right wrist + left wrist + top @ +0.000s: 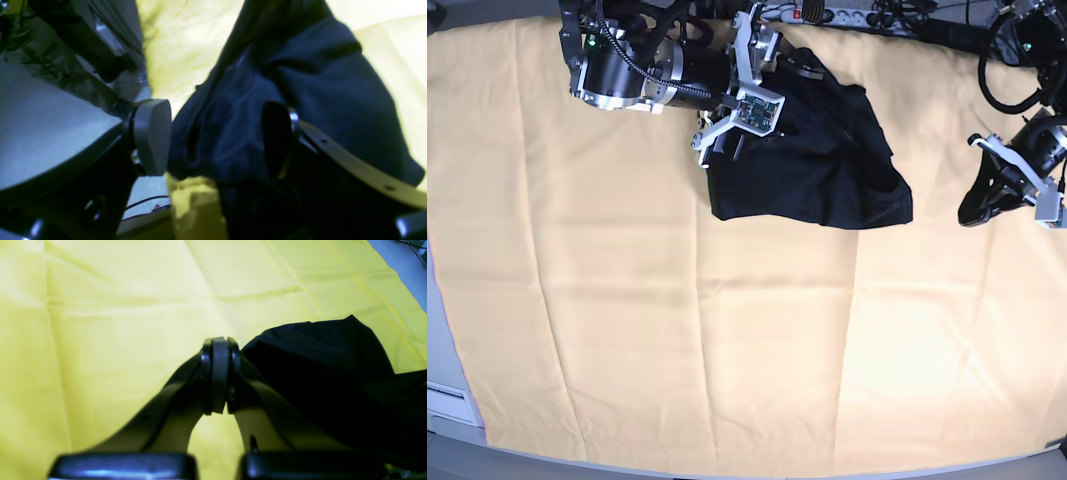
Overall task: Fold the T-shirt properly
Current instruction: 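Press the folded bundle down with the right gripper and release, then grasp the folded bundle's edge with the right gripper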
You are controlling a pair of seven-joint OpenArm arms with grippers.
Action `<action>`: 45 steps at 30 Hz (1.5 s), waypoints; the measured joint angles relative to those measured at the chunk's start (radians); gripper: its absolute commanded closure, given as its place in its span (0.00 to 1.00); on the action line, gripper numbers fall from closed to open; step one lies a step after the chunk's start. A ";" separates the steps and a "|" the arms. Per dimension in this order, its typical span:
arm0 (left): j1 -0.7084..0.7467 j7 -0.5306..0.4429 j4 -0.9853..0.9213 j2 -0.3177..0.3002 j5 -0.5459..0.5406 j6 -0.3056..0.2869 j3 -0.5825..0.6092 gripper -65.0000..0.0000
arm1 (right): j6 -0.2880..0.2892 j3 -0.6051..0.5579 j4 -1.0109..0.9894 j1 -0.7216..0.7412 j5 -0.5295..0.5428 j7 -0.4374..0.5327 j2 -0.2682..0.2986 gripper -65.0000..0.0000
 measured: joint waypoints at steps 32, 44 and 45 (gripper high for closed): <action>0.000 0.000 0.000 0.000 -0.019 0.000 0.000 1.00 | 0.000 0.000 -0.164 -0.060 -0.033 0.159 -0.050 1.00; 0.019 0.001 0.000 -0.045 -0.032 0.000 0.000 1.00 | 0.000 -0.048 -0.156 -0.060 0.134 -0.065 -0.142 0.56; 0.022 0.001 0.000 -0.050 -0.038 0.000 0.000 1.00 | 0.000 -0.051 -0.141 -0.060 0.151 -0.107 -0.142 0.56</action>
